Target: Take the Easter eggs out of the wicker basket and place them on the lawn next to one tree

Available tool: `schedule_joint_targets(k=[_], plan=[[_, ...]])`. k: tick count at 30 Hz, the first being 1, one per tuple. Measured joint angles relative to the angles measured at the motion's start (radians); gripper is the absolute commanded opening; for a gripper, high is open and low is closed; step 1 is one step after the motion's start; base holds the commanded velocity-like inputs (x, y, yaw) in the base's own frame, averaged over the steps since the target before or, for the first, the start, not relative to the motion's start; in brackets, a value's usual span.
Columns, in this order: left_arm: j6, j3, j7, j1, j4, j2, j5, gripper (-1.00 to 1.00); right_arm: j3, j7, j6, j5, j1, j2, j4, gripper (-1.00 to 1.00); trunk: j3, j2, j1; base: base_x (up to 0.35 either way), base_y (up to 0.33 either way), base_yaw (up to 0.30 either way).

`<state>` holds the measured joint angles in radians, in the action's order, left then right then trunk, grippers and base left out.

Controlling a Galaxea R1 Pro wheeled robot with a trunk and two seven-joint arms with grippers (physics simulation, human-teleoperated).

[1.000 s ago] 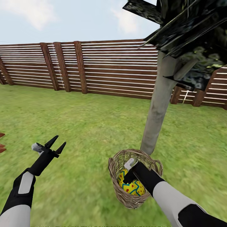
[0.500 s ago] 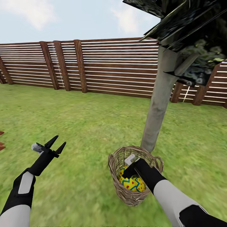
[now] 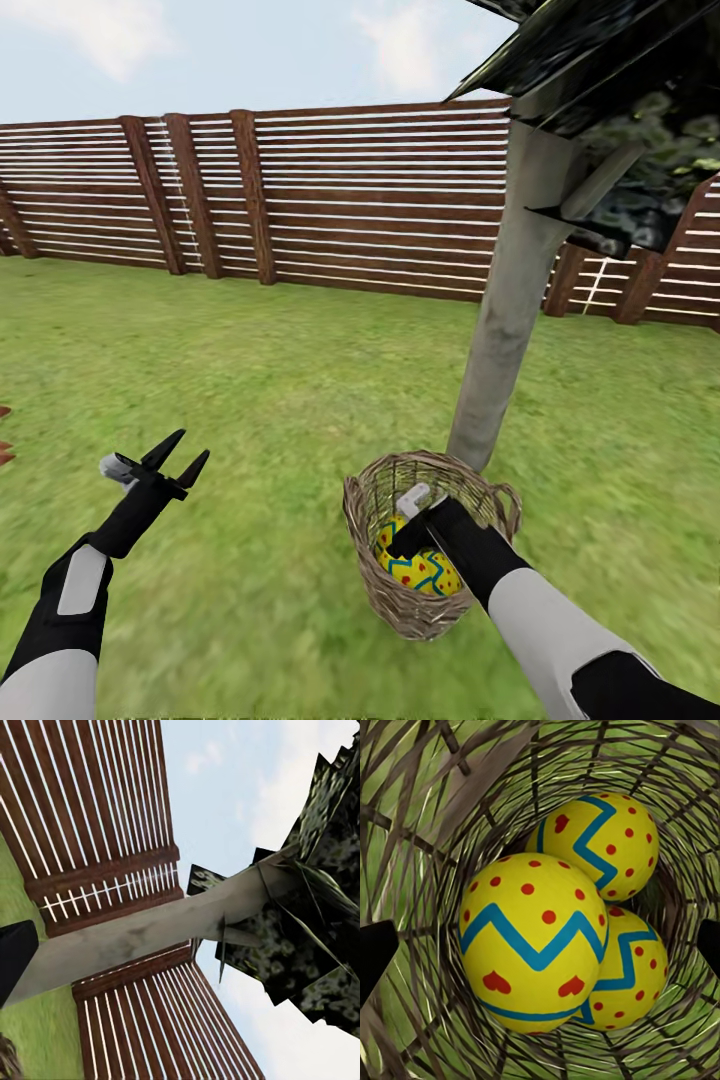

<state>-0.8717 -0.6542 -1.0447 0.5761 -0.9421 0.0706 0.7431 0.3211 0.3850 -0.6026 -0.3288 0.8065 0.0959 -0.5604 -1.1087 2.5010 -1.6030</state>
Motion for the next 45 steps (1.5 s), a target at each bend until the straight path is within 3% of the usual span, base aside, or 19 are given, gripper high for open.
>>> schedule_joint_targets(k=[6, 36, 37, 40, 45], plan=[[0.0, 0.0, 0.0, 0.0, 0.0, 0.0, 0.0, 1.0, -0.027, 0.0, -0.001, -0.001, 0.0, -0.001, -0.011, 1.0, -0.023, 0.001, -0.003, 0.0, 0.0, 0.0], [0.0, 0.0, 0.0, 0.0, 0.0, 0.0, 0.0, 1.0, -0.03, -0.005, 0.0, -0.002, 0.0, -0.001, -0.014, 1.0, -0.136, 0.008, -0.016, 0.0, 0.0, 0.0], [0.0, 0.0, 0.0, 0.0, 0.0, 0.0, 0.001, 1.0, -0.036, -0.006, 0.0, -0.001, 0.0, -0.002, -0.025, 1.0, -0.136, 0.008, -0.016, 0.0, 0.0, 0.0], [0.0, 0.0, 0.001, 0.0, 0.0, 0.0, 0.0, 1.0, -0.119, -0.007, -0.002, -0.001, 0.0, 0.0, -0.065, 1.0, -0.136, 0.008, -0.016, 0.0, 0.0, 0.0], [0.001, 0.0, 0.001, 0.0, 0.0, 0.0, 0.0, 1.0, -0.152, -0.008, -0.001, -0.002, 0.0, 0.001, -0.071, 1.0, -0.136, 0.008, -0.016, 0.0, 0.0, 0.0]])
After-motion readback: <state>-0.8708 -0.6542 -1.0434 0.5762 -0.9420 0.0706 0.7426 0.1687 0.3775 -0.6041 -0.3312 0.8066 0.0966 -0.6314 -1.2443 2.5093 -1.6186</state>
